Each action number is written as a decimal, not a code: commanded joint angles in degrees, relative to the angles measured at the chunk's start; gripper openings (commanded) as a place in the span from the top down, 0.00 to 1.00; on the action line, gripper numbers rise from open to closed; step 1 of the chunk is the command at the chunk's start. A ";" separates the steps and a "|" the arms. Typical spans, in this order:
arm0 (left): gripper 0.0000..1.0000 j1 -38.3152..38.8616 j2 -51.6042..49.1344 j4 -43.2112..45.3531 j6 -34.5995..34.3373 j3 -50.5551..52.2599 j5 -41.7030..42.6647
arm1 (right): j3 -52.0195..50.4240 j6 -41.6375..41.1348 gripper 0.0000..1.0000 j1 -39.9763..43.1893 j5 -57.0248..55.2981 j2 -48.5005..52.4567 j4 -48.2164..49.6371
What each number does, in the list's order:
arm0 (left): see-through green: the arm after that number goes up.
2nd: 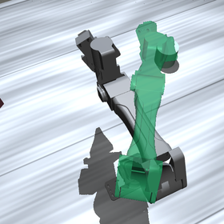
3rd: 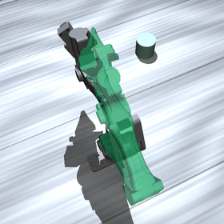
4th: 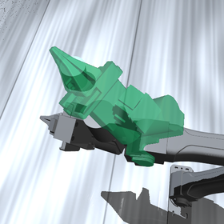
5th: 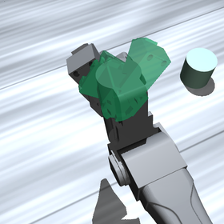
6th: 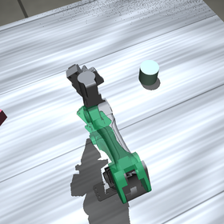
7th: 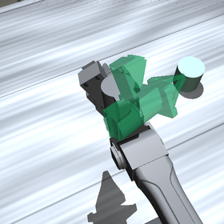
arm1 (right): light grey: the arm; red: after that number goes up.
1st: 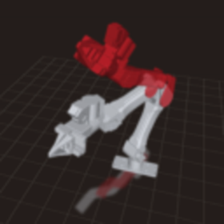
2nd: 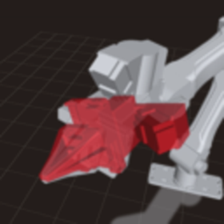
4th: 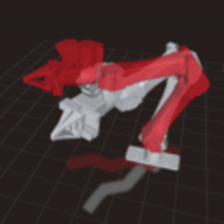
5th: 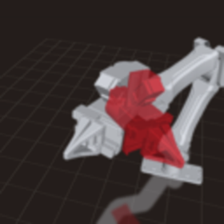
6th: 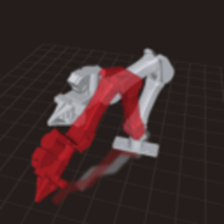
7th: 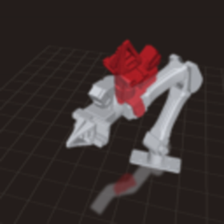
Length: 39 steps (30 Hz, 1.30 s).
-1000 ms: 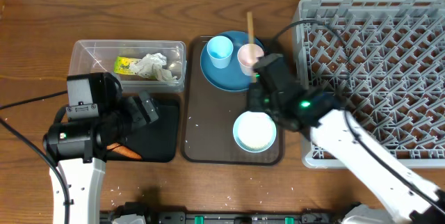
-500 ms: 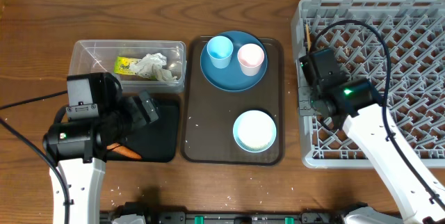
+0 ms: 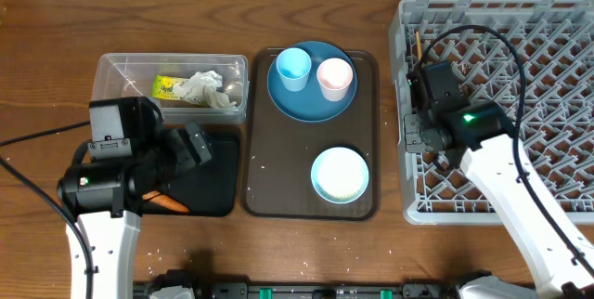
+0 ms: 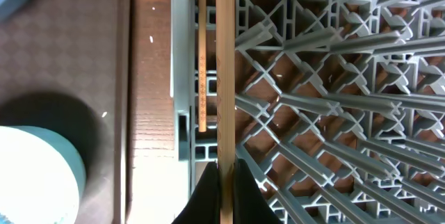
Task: Sort waste into correct bins and load items into the dishwasher rack
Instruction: 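Lower the chopstick into a rack slot and open the right gripper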
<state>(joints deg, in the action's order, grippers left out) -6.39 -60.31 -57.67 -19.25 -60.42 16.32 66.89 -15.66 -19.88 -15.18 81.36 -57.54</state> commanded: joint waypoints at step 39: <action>0.02 -0.28 0.39 -0.04 0.37 -1.05 -0.37 | 0.39 0.92 0.72 2.95 -0.85 9.66 0.68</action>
<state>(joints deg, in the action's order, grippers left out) -6.39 -60.31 -57.65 -19.25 -60.42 16.32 66.92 -14.61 -17.47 -15.66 90.59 -56.93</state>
